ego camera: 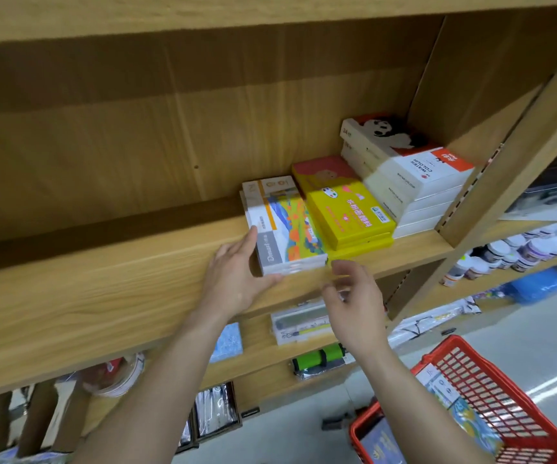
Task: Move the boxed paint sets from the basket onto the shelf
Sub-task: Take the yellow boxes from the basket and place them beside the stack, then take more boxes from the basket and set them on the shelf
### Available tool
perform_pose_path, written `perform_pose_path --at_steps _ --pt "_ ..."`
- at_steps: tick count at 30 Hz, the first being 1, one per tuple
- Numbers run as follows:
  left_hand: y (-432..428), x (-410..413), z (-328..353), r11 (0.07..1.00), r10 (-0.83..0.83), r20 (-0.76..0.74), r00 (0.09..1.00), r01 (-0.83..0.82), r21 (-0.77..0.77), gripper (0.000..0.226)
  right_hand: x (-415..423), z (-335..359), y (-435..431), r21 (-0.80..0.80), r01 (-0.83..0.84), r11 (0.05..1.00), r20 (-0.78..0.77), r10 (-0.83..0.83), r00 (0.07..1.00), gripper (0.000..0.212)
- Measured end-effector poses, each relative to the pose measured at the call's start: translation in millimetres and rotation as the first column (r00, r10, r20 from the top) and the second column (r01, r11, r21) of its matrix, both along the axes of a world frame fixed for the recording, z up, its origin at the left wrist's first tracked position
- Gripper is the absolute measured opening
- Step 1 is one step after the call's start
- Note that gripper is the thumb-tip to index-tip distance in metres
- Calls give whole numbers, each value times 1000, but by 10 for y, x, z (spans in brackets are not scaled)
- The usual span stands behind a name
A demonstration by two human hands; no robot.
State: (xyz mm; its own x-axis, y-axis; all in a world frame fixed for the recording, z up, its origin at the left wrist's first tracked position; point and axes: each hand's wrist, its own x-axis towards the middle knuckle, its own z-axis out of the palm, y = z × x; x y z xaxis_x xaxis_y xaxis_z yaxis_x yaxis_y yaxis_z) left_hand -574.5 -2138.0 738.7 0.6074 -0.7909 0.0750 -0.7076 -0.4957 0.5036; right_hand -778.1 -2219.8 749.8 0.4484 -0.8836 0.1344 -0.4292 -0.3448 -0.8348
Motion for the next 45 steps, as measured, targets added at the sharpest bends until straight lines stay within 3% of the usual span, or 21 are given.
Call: perform_pose_path --at_steps 6,9,12,15,18,22,25,32,37,41,45 --pt "-115 -50 56 1000 18 7 1000 -18 -10 103 -355 -180 -150 -45 -7 999 -79 3 997 21" --pt "18 -384 148 982 16 163 987 15 -188 79 -600 -348 -255 -56 -25 998 -208 13 978 25" --pt "95 -987 176 923 -188 129 974 220 -315 47 -938 -547 -383 -19 -9 1000 -344 2 939 31" --pt "5 -1570 -92 882 -460 -36 887 452 -129 39 -1421 -814 -499 60 76 995 -469 -39 882 33" --pt "-261 -1980 -581 806 -570 -169 804 587 74 40 -2043 -1145 -508 163 205 965 -544 -85 835 38" --pt "-651 -2456 -1295 688 -576 -318 753 657 309 42 -2931 -1654 -384 303 399 865 -612 -144 777 34" --pt "-876 -2749 -1744 611 -603 -326 728 684 399 45 -3412 -2057 -306 372 481 794 -657 -141 740 30" --pt "-1480 -3133 -2692 596 -660 -230 715 685 419 62 -3710 -3157 -355 560 556 615 -641 -104 761 54" --pt "-1851 -3157 -3341 637 -695 -117 709 684 355 69 -3502 -3938 -580 628 540 560 -581 -123 804 67" --pt "-2004 -3053 -3769 632 -701 -151 697 706 320 76 -3324 -4510 -850 586 564 583 -592 -167 788 69" --pt "-2009 -2987 -4022 642 -687 -257 680 733 224 69 -3272 -4909 -1291 397 615 681 -630 -285 723 62"
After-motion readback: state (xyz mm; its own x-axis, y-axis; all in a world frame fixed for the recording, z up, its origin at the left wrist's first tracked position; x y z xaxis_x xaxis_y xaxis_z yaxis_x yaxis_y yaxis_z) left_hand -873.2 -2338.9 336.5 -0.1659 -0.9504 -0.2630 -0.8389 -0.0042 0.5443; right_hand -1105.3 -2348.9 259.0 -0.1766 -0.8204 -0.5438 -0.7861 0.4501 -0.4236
